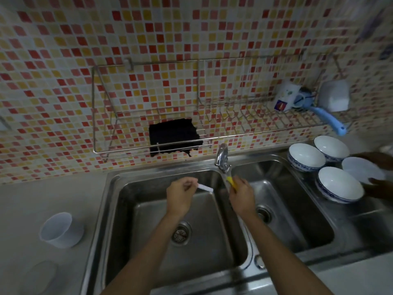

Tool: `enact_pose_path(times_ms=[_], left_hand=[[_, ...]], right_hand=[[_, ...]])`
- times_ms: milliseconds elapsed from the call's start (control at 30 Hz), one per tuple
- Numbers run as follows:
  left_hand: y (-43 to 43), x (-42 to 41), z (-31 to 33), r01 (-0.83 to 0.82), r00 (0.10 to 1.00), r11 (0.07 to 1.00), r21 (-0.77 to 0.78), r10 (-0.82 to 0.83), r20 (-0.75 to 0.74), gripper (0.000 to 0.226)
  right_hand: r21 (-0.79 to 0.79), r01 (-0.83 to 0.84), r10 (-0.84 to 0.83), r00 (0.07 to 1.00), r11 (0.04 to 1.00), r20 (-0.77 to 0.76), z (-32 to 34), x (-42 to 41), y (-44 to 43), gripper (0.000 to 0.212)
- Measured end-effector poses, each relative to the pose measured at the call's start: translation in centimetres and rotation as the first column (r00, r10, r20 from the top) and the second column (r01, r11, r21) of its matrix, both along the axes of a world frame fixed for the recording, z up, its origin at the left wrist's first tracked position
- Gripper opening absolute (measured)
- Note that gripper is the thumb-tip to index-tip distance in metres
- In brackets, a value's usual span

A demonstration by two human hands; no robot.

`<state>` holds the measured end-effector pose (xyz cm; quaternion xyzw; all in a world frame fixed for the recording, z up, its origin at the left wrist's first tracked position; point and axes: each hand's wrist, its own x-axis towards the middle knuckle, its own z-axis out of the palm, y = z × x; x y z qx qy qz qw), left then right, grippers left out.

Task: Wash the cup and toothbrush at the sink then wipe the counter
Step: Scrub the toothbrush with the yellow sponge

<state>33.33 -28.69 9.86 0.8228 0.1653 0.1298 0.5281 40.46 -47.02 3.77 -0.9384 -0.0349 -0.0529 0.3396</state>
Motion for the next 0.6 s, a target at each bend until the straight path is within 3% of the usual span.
enact_pose_path(times_ms=[367, 533, 600], left_hand=[[-4.2, 6.1, -2.1, 0.033, 0.998, 0.997, 0.065, -0.030, -0.054, 0.012], [-4.4, 6.9, -2.8, 0.042, 0.997, 0.994, 0.100, -0.036, -0.066, 0.011], [-4.6, 7.0, -2.6, 0.039, 0.997, 0.993, 0.115, -0.031, -0.073, 0.012]], right_hand=[[0.123, -0.145, 0.165, 0.971, 0.982, -0.172, -3.5, 7.8, 1.0, 0.060], [0.135, -0.223, 0.247, 0.948, 0.965, -0.200, -4.4, 7.6, 1.2, 0.051], [0.222, -0.176, 0.223, 0.953, 0.959, -0.205, -3.8, 7.8, 0.8, 0.046]])
